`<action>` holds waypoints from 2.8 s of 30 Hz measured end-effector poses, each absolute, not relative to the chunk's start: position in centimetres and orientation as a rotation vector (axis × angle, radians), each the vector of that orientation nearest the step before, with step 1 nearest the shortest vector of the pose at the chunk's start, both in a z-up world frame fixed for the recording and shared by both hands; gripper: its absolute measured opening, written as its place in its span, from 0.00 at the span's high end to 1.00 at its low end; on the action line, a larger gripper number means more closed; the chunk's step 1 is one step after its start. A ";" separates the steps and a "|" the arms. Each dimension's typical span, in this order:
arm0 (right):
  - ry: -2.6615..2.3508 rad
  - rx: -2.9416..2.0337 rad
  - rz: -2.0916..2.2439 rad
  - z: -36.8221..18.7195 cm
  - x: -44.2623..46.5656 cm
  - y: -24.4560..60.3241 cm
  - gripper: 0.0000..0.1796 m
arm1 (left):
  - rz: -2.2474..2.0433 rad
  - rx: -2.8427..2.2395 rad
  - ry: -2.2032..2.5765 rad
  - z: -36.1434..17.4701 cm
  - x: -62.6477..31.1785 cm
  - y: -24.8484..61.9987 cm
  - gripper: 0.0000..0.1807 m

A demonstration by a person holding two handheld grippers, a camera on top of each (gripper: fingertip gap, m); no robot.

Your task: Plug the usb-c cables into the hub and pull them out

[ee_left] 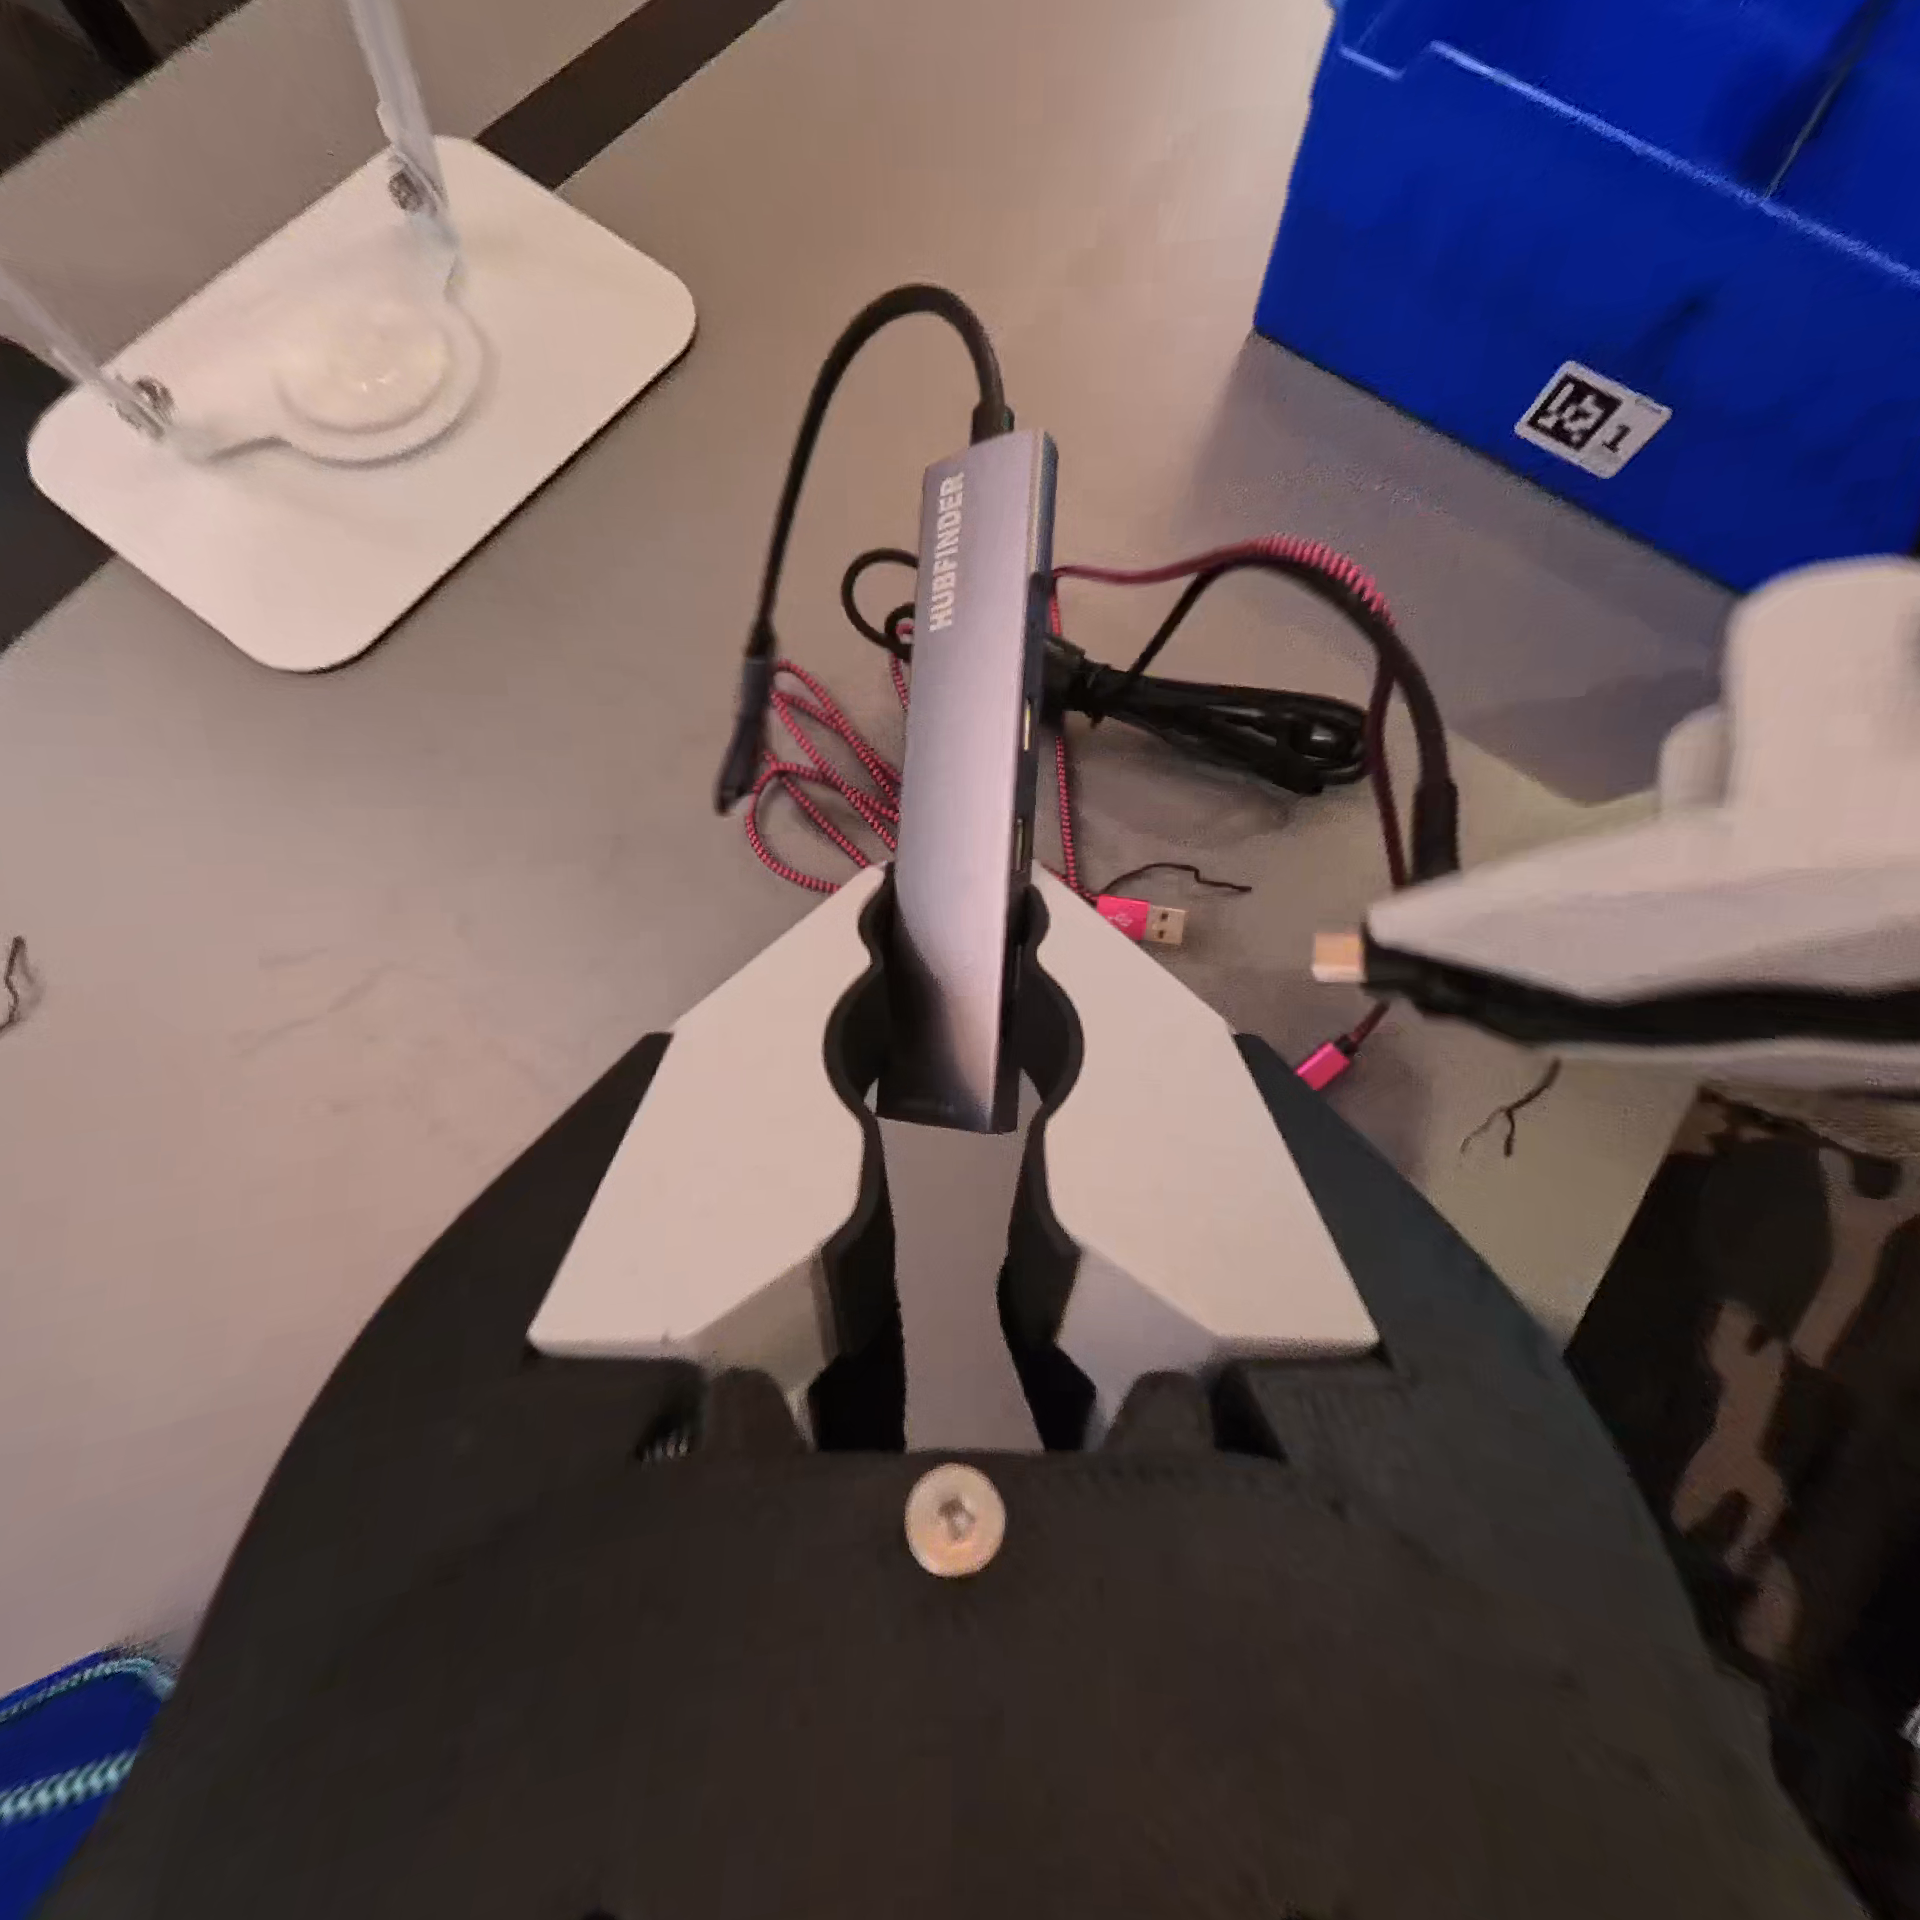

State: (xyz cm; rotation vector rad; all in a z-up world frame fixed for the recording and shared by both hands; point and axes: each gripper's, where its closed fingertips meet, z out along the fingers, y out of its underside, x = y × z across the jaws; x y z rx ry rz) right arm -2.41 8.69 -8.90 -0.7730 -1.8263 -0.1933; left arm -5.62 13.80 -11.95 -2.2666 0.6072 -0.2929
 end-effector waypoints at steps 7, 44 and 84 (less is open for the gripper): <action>-1.842 -1.025 -0.172 -11.6 0.9 13.9 0.97 | -0.168 -2.267 0.560 -12.0 -8.0 13.0 0.91; -1.442 -1.642 0.610 -10.6 6.7 10.8 0.70 | -0.128 -2.383 0.459 -17.0 -8.3 10.0 0.57; -1.360 -2.062 0.687 -22.1 4.6 15.1 0.61 | -0.239 -2.394 0.469 -18.6 -3.9 15.4 1.00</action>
